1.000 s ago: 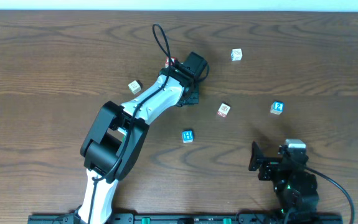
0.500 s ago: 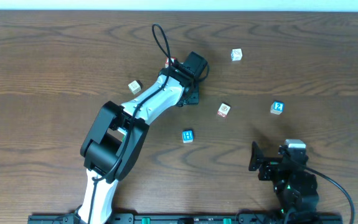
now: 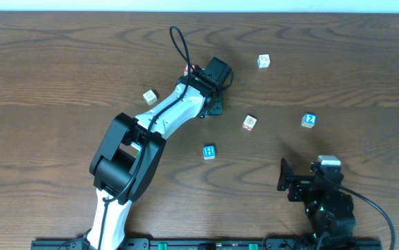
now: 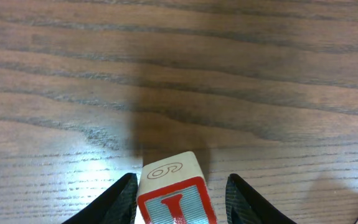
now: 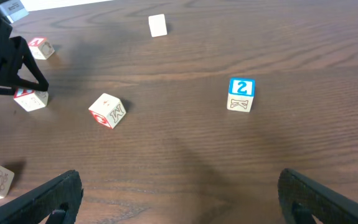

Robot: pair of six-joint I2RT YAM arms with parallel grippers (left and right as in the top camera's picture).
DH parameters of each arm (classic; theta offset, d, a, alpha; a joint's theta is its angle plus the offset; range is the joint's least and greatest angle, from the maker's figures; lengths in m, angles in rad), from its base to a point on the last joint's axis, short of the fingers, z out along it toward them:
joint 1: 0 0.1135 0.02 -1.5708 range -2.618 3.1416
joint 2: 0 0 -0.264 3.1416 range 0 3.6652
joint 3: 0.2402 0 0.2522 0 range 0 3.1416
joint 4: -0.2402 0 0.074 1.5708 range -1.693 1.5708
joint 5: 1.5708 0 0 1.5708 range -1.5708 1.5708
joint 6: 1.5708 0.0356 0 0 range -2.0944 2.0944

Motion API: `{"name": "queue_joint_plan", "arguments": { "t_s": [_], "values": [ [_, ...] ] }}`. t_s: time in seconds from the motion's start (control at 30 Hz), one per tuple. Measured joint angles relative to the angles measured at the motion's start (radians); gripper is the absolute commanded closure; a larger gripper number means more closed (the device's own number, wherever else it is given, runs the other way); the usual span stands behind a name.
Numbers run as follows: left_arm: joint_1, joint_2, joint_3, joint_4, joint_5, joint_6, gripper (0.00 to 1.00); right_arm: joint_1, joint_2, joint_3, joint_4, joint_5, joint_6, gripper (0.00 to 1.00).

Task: Spell out Ai2
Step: 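Lower the I block onto the table and open left gripper, then move left gripper to the red A block and grasp it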

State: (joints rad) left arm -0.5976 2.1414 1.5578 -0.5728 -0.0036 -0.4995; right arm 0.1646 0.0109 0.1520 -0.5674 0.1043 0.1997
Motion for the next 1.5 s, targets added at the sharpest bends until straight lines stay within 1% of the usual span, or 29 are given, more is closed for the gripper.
{"name": "queue_joint_plan", "arguments": {
  "t_s": [0.63,0.7,0.73,0.87,1.07,1.13,1.23,1.43,1.5],
  "values": [
    [-0.002,0.000,0.000,0.019,0.023,0.095,0.55,0.000,0.000,0.000,0.000,0.000,0.000,0.01],
    [-0.003,0.000,0.000,0.021,0.023,0.101,0.54,0.000,0.000,0.000,0.000,0.000,0.000,0.01],
    [-0.003,0.000,0.000,0.021,0.023,0.105,0.50,0.000,0.000,0.000,0.000,0.000,0.000,0.01],
    [-0.004,0.000,0.000,0.021,0.023,0.111,0.50,0.000,0.000,0.000,0.000,0.000,0.000,0.01],
    [0.005,0.000,0.001,0.016,0.012,0.125,0.46,0.000,0.000,0.000,0.000,0.000,0.000,0.01],
    [0.014,0.000,0.011,-0.007,0.002,0.141,0.44,0.000,0.000,0.000,0.000,0.000,0.000,0.01],
    [0.041,0.000,0.071,-0.058,-0.012,0.177,0.44,0.000,0.000,0.000,0.000,0.000,0.000,0.01],
    [0.109,0.000,0.232,-0.096,-0.034,0.260,0.33,0.000,0.000,0.000,0.000,0.000,0.000,0.01],
    [0.134,0.000,0.255,-0.097,-0.034,0.280,0.21,0.000,0.000,0.000,0.000,0.000,0.000,0.01]
  ]
}}
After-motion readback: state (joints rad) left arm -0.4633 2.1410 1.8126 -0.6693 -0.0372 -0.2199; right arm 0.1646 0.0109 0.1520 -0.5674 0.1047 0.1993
